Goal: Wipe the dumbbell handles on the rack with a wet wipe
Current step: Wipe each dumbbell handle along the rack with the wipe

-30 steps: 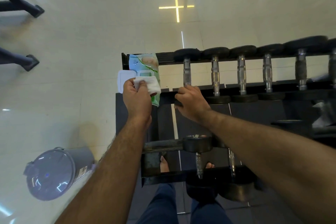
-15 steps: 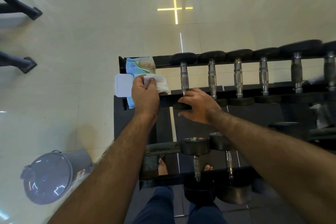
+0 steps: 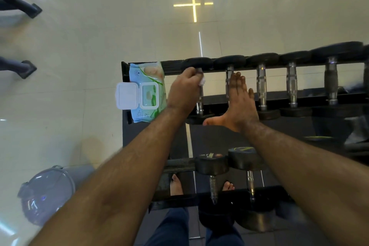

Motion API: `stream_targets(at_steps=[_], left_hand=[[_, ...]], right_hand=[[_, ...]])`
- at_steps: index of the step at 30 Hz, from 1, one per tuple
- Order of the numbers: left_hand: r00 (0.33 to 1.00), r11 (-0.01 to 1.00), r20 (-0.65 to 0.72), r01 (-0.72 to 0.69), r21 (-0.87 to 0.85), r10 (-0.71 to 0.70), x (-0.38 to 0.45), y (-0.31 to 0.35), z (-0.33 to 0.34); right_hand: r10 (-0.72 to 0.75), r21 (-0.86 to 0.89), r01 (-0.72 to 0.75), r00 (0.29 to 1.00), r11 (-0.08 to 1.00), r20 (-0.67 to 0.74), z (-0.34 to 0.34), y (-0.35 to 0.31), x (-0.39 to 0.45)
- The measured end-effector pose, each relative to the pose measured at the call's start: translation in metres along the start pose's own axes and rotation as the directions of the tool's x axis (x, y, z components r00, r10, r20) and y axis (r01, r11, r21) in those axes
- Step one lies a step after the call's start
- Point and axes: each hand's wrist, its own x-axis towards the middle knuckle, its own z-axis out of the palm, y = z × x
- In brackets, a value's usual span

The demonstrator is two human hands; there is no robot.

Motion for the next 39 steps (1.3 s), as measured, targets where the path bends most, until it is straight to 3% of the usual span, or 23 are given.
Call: stream_targets(at_steps=[4, 6, 8, 10, 12, 15, 18, 20, 22, 24, 26, 27, 29, 30, 31, 32, 34, 35, 37, 39], left_hand=[[0.995, 0.992, 0.092, -0.036, 0.119, 0.025, -0.004, -0.001, 0.016], [0.976, 0.985, 0.200, -0.110, 0.135, 0.082, -0.013, -0.003, 0.012], [0.932, 0.988, 0.348, -0.137, 0.073, 0.103, -0.023, -0.006, 0.003], [0.902, 0.998, 0.428, -0.067, -0.001, 0.061, -0.028, -0.006, -0.009], [0.957, 0.998, 0.284, -0.054, -0.028, 0.060, -0.020, -0.002, -0.016], [0.992, 0.988, 0.065, -0.115, 0.104, 0.108, 0.003, 0.000, -0.007], [0.979, 0.959, 0.170, -0.154, 0.239, 0.114, 0.016, 0.004, 0.005], [0.940, 0.900, 0.289, -0.279, 0.334, 0.184, 0.014, 0.012, 0.004], [0.848, 0.875, 0.499, -0.370, 0.313, 0.180, 0.006, 0.022, 0.001], [0.722, 0.931, 0.688, -0.296, 0.213, 0.072, 0.000, 0.025, -0.001], [0.642, 0.974, 0.765, -0.137, 0.179, -0.050, 0.001, 0.020, -0.008], [0.641, 0.988, 0.762, -0.036, 0.149, -0.092, 0.004, 0.018, -0.013], [0.752, 0.993, 0.650, 0.102, 0.050, -0.110, 0.013, 0.019, -0.016], [0.809, 0.995, 0.580, 0.099, 0.023, -0.094, 0.016, 0.020, -0.014], [0.818, 0.997, 0.570, 0.076, 0.024, -0.076, 0.019, 0.023, -0.010], [0.764, 0.998, 0.643, 0.026, 0.056, -0.056, 0.020, 0.027, -0.006], [0.552, 0.980, 0.833, -0.143, 0.137, -0.036, 0.020, 0.032, -0.004], [0.505, 0.973, 0.863, -0.187, 0.136, -0.024, 0.021, 0.030, -0.006], [0.506, 0.982, 0.861, -0.131, 0.137, -0.052, 0.023, 0.015, -0.022], [0.493, 0.977, 0.852, -0.016, 0.212, -0.177, 0.021, -0.010, -0.045]], right_hand=[[-0.044, 0.011, 0.044, 0.999, 0.999, -0.020, 0.001, 0.005, 0.002], [-0.066, 0.012, 0.066, 0.998, 0.998, -0.017, 0.002, 0.006, 0.002], [-0.073, 0.014, 0.073, 0.997, 0.997, -0.012, 0.000, 0.007, 0.002], [-0.068, 0.019, 0.068, 0.998, 0.997, -0.010, -0.001, 0.006, 0.001], [-0.063, 0.021, 0.063, 0.998, 0.998, -0.008, -0.001, 0.006, 0.001], [-0.055, 0.009, 0.055, 0.998, 0.998, -0.005, -0.001, 0.005, 0.000], [-0.049, 0.006, 0.049, 0.999, 0.999, -0.006, -0.002, 0.005, 0.001], [-0.051, 0.011, 0.051, 0.999, 0.999, -0.005, -0.001, 0.005, 0.001], [-0.056, 0.032, 0.056, 0.998, 0.998, -0.009, -0.001, 0.005, 0.001], [-0.053, 0.058, 0.054, 0.999, 0.997, -0.008, -0.001, 0.006, 0.001], [-0.052, 0.065, 0.053, 0.999, 0.996, -0.010, -0.002, 0.005, 0.001], [-0.053, 0.064, 0.054, 0.999, 0.997, -0.014, -0.002, 0.005, 0.001], [-0.053, 0.057, 0.054, 0.998, 0.997, -0.017, -0.001, 0.006, 0.001], [-0.052, 0.054, 0.053, 0.999, 0.997, -0.015, -0.001, 0.005, 0.000], [-0.050, 0.056, 0.051, 0.999, 0.997, -0.013, -0.001, 0.005, 0.000], [-0.046, 0.060, 0.046, 0.999, 0.997, -0.010, -0.002, 0.005, 0.000], [-0.036, 0.063, 0.036, 0.999, 0.997, -0.003, -0.003, 0.003, 0.000], [-0.033, 0.062, 0.033, 0.999, 0.998, -0.002, -0.004, 0.003, 0.000], [-0.038, 0.064, 0.038, 0.999, 0.997, 0.001, -0.004, 0.002, 0.000], [-0.047, 0.064, 0.047, 0.999, 0.997, -0.007, -0.002, 0.003, -0.001]])
